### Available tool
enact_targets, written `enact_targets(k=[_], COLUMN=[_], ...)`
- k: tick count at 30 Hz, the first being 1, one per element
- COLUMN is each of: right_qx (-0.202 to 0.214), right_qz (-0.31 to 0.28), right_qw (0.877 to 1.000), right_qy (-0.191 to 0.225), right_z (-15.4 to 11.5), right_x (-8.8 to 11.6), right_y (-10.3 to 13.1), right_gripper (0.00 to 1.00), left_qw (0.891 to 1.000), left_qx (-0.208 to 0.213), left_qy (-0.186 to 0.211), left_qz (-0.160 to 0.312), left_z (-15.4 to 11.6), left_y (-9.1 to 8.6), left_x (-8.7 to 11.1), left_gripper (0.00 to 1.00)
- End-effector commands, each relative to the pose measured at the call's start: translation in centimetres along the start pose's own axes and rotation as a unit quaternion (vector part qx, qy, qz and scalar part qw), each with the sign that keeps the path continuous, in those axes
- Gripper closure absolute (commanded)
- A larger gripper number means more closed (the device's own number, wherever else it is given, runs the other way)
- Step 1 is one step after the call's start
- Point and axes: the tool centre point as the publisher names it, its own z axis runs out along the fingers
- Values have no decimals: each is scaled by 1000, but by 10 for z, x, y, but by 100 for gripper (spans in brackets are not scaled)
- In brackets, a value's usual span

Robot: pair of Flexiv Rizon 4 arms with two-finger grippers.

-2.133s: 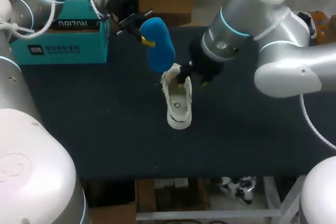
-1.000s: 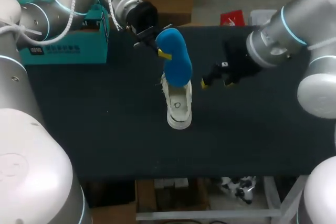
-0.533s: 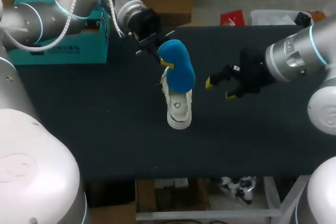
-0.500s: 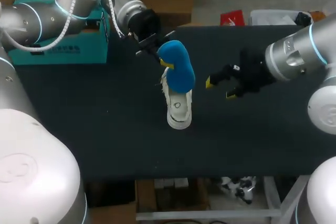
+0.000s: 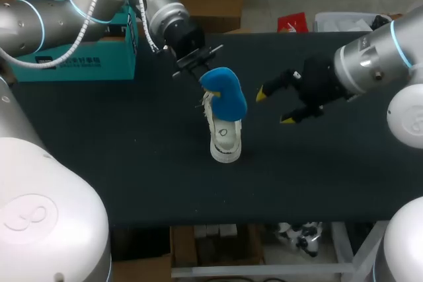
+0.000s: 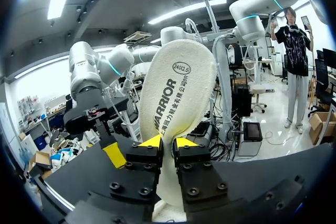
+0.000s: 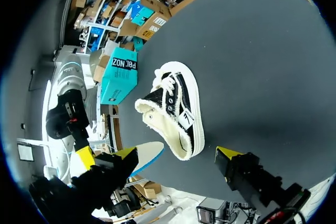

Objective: Open the shoe tongue, take the insole out of the shoe, put the insole back into the shoe, and pack the shoe into the shoebox

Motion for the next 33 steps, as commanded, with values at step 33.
enact_targets(k=[33], right_qx=[195], right_qz=[233], right_qw=[945], right_qy=[123], right_z=[18], right_x=[21], right_y=[-12], right_gripper=[38], left_qw=[987], left_qx=[-120], left_qy=[-34], left_qz=[103], left_z=[41], left_y=[25], left_x=[-5], left_gripper=[100])
